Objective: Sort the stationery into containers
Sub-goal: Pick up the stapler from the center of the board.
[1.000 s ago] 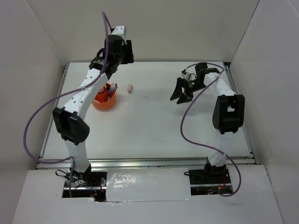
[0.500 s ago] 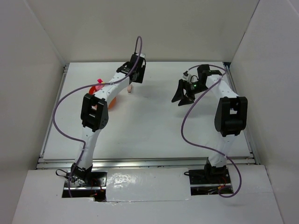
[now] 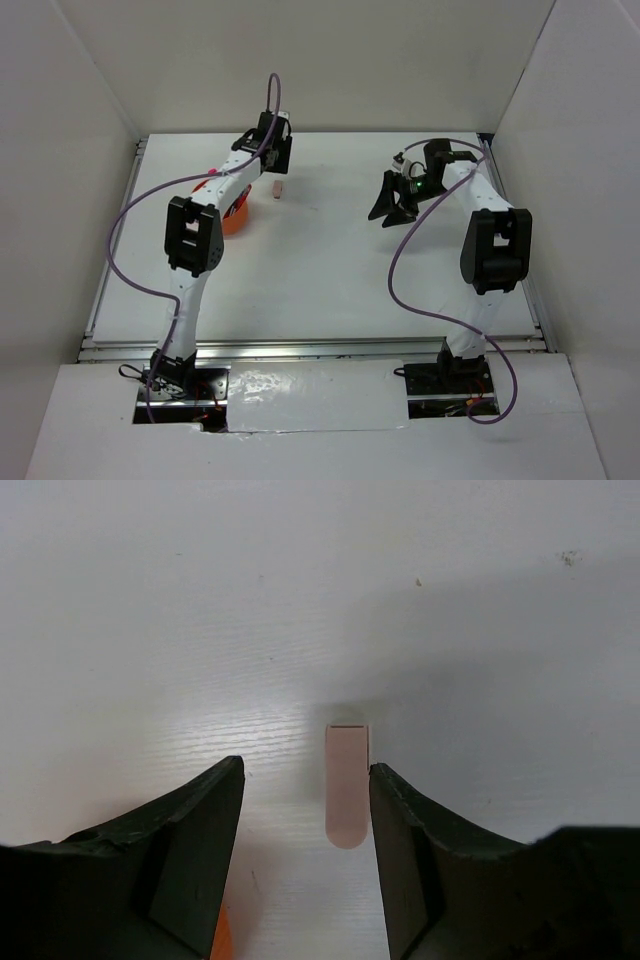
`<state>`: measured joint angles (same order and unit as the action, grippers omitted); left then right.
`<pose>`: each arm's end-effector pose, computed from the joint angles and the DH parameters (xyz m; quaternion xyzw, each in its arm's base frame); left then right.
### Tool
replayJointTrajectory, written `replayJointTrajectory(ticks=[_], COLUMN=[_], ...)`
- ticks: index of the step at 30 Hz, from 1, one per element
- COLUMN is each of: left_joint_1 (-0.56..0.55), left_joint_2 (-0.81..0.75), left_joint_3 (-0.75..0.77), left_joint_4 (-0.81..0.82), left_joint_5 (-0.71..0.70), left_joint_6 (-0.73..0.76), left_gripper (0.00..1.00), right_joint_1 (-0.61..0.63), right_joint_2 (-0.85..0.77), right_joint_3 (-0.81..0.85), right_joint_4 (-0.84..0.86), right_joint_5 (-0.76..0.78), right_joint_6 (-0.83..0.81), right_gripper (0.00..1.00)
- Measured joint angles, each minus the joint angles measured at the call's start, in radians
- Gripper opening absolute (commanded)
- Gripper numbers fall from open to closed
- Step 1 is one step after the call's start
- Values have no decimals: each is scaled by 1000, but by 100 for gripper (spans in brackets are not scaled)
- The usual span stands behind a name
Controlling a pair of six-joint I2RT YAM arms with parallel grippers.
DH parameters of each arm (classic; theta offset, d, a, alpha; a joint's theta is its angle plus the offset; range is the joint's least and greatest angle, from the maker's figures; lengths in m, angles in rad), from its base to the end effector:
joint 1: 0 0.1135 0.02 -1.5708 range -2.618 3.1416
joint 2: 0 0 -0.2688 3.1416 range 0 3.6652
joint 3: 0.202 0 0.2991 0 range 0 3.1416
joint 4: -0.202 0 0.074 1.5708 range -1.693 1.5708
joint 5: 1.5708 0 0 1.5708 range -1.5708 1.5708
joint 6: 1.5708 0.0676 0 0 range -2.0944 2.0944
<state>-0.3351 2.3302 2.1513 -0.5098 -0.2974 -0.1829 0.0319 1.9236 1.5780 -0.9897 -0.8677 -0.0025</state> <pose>0.5836 -0.1823 0.2272 0.0049 0.8965 0.0214 0.4424 0.4345 0.0655 0.2085 -0.0649 0.9001 0.4190 0.1004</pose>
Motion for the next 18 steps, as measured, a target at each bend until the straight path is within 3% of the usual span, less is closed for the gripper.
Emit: replayJointTrajectory(ticks=[9, 10, 18], left_joint_1=[2, 4, 25], left_joint_2=[68, 71, 72], left_joint_3=[0, 0, 0], left_joint_4=[-23, -26, -31], left_joint_5=[70, 75, 106], left_joint_6=[-6, -6, -8], left_gripper=[66, 66, 59], right_joint_1=[-9, -10, -16], right_joint_2=[-3, -3, -3], right_joint_3=[0, 0, 0], right_joint_4=[-8, -9, -10], right_joint_5=[5, 7, 38], right_joint_6=[-12, -13, -10], right_gripper=[80, 99, 100])
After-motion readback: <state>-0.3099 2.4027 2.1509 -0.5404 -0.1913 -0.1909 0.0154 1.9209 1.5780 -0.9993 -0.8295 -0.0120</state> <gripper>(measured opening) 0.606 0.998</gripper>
